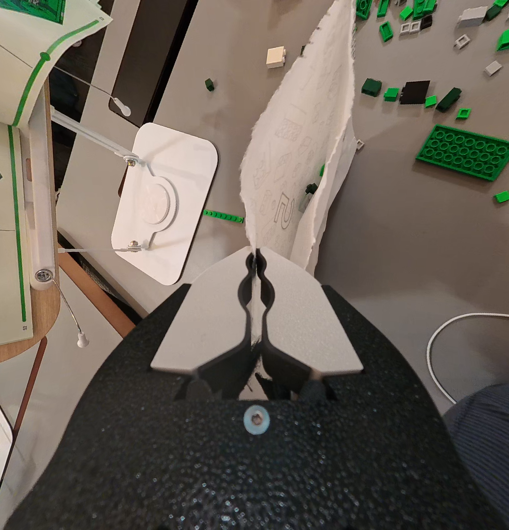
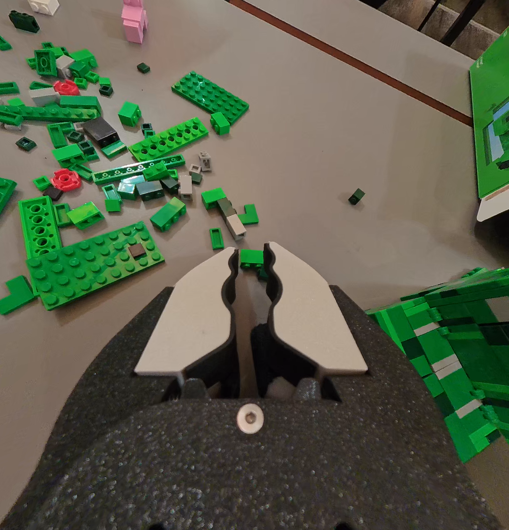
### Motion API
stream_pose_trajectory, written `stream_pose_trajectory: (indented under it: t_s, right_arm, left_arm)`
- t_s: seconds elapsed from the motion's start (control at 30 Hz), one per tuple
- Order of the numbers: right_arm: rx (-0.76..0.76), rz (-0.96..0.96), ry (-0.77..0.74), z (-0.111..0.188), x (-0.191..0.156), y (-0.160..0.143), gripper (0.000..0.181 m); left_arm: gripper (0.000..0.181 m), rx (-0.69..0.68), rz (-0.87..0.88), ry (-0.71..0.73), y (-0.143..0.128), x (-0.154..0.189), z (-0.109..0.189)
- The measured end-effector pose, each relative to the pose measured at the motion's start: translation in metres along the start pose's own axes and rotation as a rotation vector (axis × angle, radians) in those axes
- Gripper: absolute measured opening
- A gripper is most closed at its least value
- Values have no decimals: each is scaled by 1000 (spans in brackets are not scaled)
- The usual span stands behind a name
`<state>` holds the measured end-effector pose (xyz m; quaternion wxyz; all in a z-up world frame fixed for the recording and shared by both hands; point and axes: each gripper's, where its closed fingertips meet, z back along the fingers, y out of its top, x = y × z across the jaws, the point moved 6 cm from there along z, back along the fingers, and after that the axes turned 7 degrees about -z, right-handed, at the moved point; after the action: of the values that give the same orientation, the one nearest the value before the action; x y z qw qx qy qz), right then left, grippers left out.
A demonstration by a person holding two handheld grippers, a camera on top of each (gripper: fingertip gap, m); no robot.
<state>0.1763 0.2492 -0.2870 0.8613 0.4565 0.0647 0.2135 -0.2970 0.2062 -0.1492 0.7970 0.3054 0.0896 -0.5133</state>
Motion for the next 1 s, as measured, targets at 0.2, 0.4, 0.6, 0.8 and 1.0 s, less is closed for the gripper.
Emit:
stream_pose_trajectory:
  t_s: [0.2, 0.4, 0.6, 0.8, 1.0]
  right_arm:
    - [-4, 5, 0, -1, 0, 0, 16]
    - [-8, 8, -1, -1, -1, 0, 16]
    - [-13, 14, -2, -2, -1, -1, 16]
    - [-14, 15, -2, -2, -1, -1, 16]
    - [-2, 2, 15, -1, -3, 1, 17]
  left_arm:
    - [0, -2, 1, -1, 0, 0, 0]
    - [0, -2, 3, -2, -1, 0, 0]
    - [0, -4, 7, -7, -2, 0, -1]
    - [0, -1, 5, -7, -1, 0, 0]
    - [0, -2, 7, -8, -2, 0, 0]
